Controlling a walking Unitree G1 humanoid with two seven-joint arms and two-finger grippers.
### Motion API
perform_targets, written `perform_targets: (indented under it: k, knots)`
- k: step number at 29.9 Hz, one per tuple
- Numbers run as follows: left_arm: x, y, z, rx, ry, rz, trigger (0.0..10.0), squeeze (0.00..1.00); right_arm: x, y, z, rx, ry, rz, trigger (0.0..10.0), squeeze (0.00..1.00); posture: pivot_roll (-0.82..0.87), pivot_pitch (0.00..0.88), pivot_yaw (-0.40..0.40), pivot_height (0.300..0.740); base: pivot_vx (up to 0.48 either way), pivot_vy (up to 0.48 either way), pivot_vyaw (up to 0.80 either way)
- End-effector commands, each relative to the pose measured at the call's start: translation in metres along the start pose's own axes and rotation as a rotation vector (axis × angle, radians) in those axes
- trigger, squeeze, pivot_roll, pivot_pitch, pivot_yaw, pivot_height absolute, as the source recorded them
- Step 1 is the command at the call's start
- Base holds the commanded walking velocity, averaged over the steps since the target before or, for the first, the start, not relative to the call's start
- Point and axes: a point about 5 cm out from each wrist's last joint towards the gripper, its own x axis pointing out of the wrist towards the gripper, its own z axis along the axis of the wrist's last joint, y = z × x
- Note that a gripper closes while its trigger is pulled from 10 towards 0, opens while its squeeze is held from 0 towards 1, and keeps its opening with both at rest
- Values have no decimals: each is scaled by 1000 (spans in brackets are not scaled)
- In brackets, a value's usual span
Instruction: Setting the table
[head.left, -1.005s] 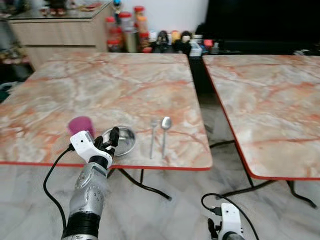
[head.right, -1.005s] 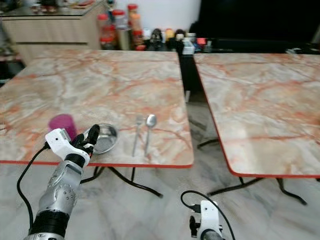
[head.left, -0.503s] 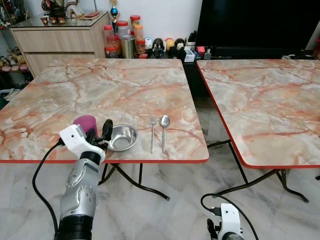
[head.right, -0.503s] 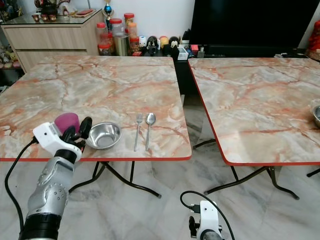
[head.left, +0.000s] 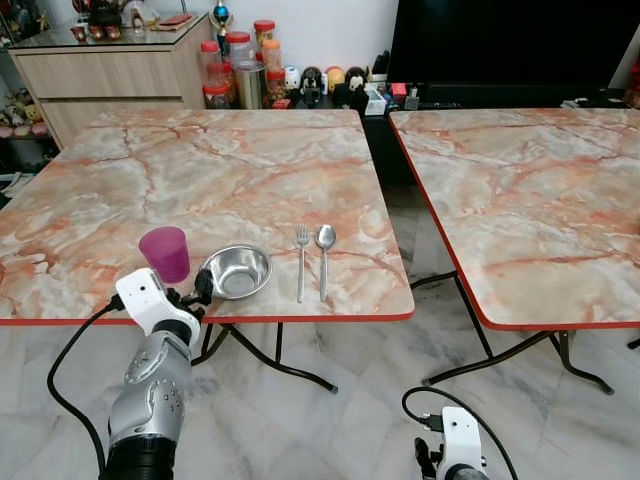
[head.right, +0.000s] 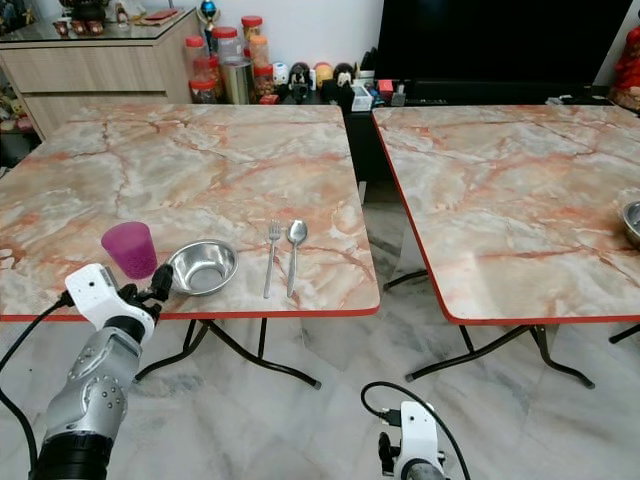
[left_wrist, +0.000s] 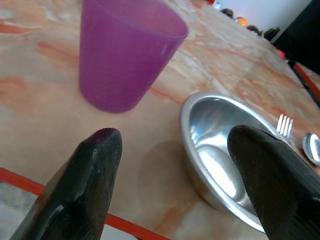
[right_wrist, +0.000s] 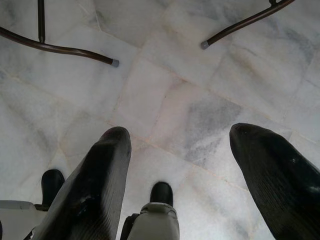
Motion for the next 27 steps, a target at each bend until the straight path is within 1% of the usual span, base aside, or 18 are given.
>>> perform_targets:
  k: [1,6,17,20,22,27]
  knots:
    - [2,-1,-3,10,29,9,10000,0,0,-2,2,7,-5,-5,10000,0,75,0,-10,714,0,0,0]
    - [3,-4,-7,15,51,4,10000,0,0,-1,1,5,-4,-2,10000,0,76,0,-11,714,0,0,0]
    - [5,-7,-9,13,59,-2,10000,0,0,0,2,8,-5,1,10000,0,72,0,-9,714,0,0,0]
    - [11,-10,-10,-5,62,6,10000,0,0,0,1,9,-4,-1,10000,0,69,0,-7,714,0,0,0]
    - [12,-11,-10,-10,63,3,10000,0,0,0,1,9,-3,-1,10000,0,69,0,-7,714,0,0,0]
    - [14,-14,-12,2,83,-1,10000,0,0,0,0,11,-2,-2,10000,0,66,0,-4,714,0,0,0]
